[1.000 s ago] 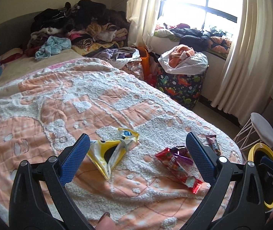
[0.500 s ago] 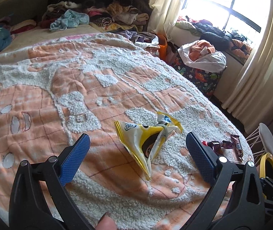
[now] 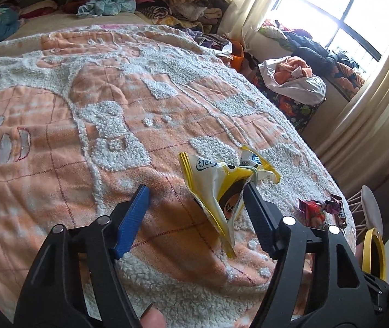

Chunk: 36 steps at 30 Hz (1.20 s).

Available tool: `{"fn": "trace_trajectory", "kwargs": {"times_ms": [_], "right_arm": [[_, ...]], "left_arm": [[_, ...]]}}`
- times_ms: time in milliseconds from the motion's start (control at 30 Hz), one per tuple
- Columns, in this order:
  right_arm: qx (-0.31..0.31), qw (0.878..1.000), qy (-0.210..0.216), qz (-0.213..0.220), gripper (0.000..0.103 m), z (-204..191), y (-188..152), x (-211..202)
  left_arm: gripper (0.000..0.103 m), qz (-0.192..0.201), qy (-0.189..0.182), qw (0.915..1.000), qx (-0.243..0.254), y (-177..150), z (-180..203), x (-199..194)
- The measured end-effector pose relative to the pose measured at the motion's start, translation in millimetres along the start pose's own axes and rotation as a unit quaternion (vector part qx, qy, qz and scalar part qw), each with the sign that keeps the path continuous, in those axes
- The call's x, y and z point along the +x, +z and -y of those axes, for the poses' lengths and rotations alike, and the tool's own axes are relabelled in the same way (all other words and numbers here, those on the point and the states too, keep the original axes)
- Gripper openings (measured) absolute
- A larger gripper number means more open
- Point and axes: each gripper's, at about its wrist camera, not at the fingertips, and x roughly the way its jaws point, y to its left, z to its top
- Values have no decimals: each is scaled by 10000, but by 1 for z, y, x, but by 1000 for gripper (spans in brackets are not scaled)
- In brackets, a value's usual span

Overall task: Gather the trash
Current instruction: 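Grasp the yellow snack packet with the left tool while the right tool grasps the red wrapper, then carry the yellow packet and red wrapper over the yellow bin and open both tools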

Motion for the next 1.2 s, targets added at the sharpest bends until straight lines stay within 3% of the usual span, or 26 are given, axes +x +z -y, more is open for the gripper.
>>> {"fn": "trace_trajectory", "kwargs": {"times_ms": [167,367,467,833,1200], "right_arm": [[229,9994,106,221,16,2,-6,-24],[356,9985,63,416,16,4,-14,-49],[370,9981,27,496,16,5,-17,-57],[589,9957,-99,714,16,20,-25,-85],[818,9915,-273,978,16,45,-35,-120]], "left_arm": [[52,-43,-154,9999,-60,-1,2,0],[25,-155,-288,9995,7,-3,12,2],[18,-161,-350,9992,120,-4,19,-2],[16,117,-881,9931,770,-3,72,-36],[16,133,-1277,9835,1278,-16,120,-52]]}}
